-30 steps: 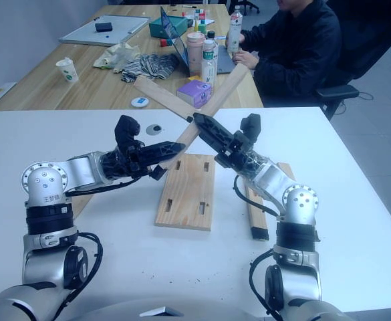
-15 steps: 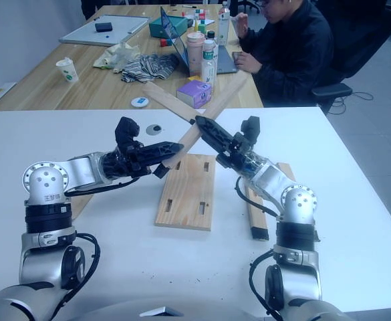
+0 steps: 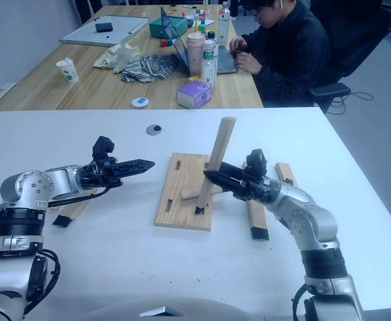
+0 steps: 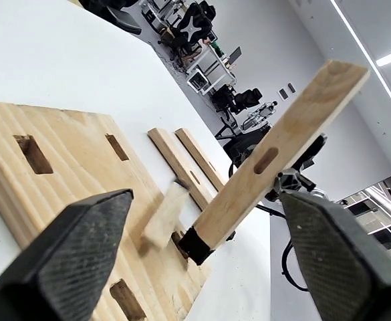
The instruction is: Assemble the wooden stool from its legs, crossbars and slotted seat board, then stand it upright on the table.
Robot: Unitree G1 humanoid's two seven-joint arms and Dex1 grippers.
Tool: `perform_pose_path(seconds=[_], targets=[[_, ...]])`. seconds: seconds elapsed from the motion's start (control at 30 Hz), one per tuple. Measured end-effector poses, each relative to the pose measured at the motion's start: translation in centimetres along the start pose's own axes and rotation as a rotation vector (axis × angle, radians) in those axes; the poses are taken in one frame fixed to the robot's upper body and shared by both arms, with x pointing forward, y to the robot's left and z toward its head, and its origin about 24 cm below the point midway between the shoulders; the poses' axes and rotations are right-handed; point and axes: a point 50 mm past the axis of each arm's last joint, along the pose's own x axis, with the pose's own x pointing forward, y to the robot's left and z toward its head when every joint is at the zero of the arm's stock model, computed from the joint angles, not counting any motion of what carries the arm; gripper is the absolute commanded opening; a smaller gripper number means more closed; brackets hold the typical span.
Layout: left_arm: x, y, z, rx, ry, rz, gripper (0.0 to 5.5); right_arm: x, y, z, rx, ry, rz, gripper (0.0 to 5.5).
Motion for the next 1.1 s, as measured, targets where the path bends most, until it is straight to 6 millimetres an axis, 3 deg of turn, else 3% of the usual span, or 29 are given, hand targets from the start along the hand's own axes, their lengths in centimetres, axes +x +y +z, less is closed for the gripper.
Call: perform_pose_path(seconds=[0.3, 0.43, 0.5, 0.6, 0.8, 1.1], targets=[[-0.3, 0.4, 0.0, 0.002, -0.004, 0.000, 4.02, 0.0, -0.7, -0.9, -0.012, -0.063, -0.011, 2.04], [0.2, 0.5, 0.5, 0.088, -0.054, 0.010, 4.02, -0.4, -1.0, 0.9, 0.142, -0.228, -0.067, 2.03], [1.1, -0.1, 0.7, 0.110, -0.079, -0.038, 4.02, 0.5, -0.4, 2.2, 0.200, -0.316, -0.023, 2.03], [2.0, -2.4, 0.9, 0.101, -0.073, -0.198, 4.52, 1.3, -0.2, 2.5, 0.299, -0.400, -0.004, 2.03], [3.9, -3.7, 0.2, 0.081, -0.027, -0.280, 5.19, 2.5, 0.8, 2.5, 0.354, -0.410, 0.036, 2.03], [4.7, -2.9, -0.4, 0.098, 0.000, -0.215, 5.24, 3.4, 1.8, 2.2, 0.282, -0.312, 0.070, 2.03]])
